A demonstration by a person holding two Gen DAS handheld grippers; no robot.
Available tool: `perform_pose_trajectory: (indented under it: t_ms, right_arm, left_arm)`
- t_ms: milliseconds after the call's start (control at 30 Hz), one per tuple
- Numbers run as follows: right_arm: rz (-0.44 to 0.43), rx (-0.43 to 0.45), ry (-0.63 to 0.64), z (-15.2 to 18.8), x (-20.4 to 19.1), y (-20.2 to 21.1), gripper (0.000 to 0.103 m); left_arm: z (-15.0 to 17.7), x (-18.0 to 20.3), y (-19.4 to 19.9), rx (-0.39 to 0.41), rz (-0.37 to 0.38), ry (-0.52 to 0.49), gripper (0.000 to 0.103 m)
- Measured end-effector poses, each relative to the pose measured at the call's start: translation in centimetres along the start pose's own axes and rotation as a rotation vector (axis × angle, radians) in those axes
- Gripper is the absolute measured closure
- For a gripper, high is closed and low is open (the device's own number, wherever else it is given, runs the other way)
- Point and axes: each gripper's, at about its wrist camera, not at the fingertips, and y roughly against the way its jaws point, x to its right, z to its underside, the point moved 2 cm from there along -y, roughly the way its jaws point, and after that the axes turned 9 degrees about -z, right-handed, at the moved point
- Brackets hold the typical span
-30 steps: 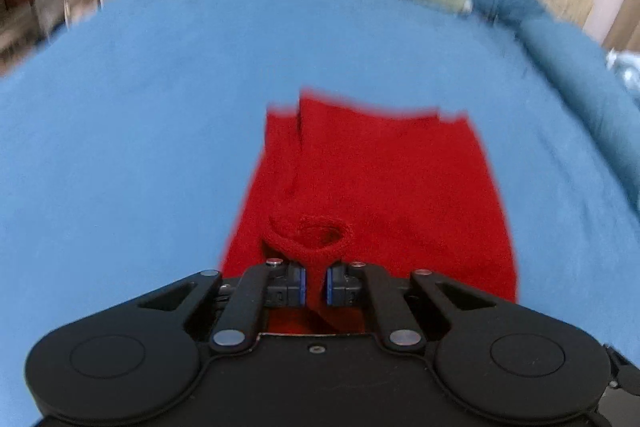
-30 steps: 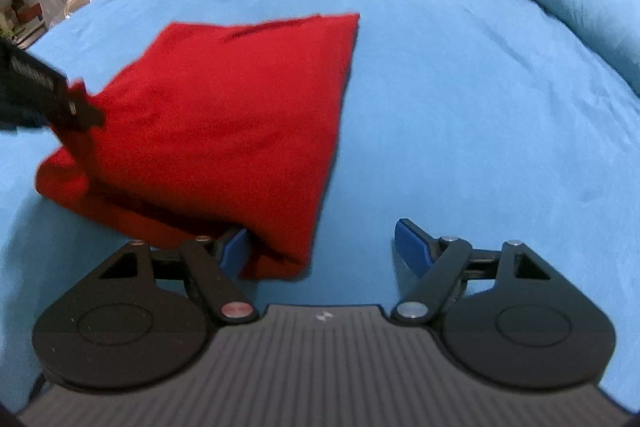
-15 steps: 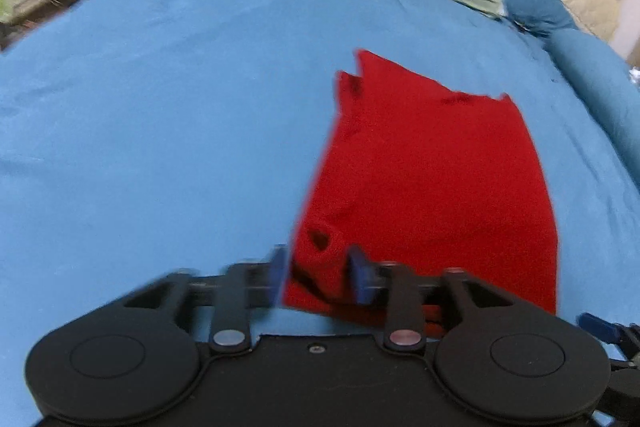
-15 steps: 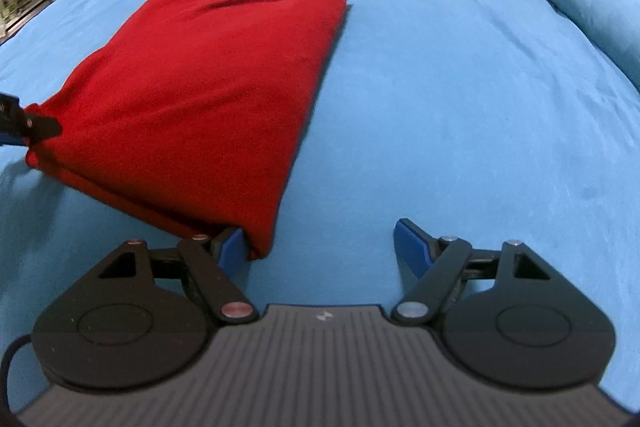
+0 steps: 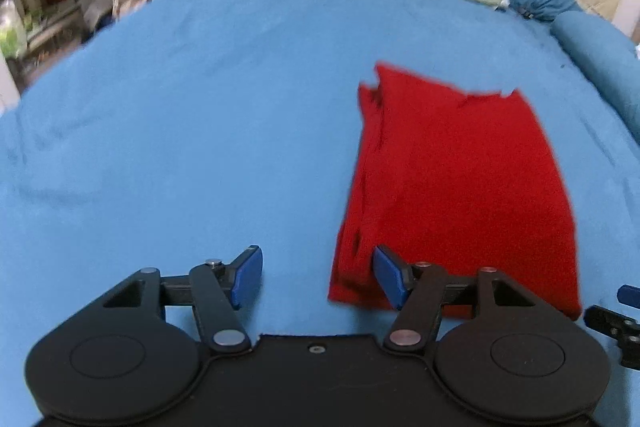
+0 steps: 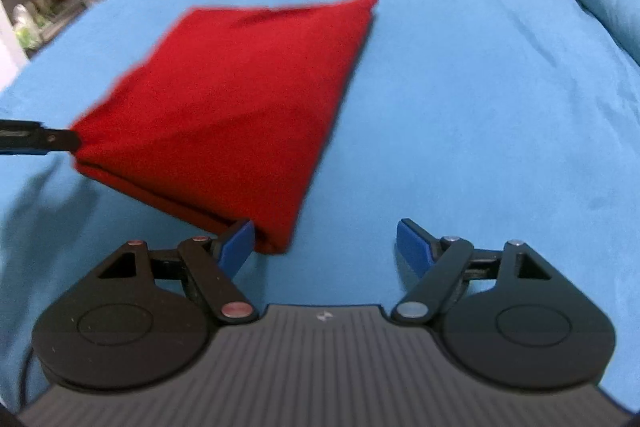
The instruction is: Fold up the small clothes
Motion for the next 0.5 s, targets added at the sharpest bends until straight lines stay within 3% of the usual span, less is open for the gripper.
perform_pose_trajectory:
  t_ms: [67,133,200,267,400,500]
  right_arm:
    - [-0.047,0.034,-0.019,-1.5,0.1,1.9,0.005]
    - [-0.106,0.049,-0.050,-3.5,0.5,2.9,0.000]
    - [-0.188,0.055,-0.109,-5.8,1.4,3.2,0.000]
    - [-0.256,0.054,-0.180,-8.1,2.5,2.3,0.000]
    - [-0.268,-0.003,-0.286,-10.6,4.4,-2.2,0.000]
    - [-0.262,-0.037,-0.366,-10.6,5.2,-5.5,0.000]
  left_arm:
    - [-1.8,0.3,0.6,0.042,0.013,-0.017,0.033]
    - [-4.1,0.7,0.8,0.080,0.040,-0.045,0.013]
    - [-6.3,1.4,0.1,0.103,0.062,-0.070,0.001]
    - [-8.0,1.7,-0.9,0.102,0.105,-0.085,0.001]
    - [-10.2,2.9,-6.0,-0.028,0.244,-0.098,0.004]
    - [-10.7,3.4,-9.8,-0.118,0.286,-0.096,0.017]
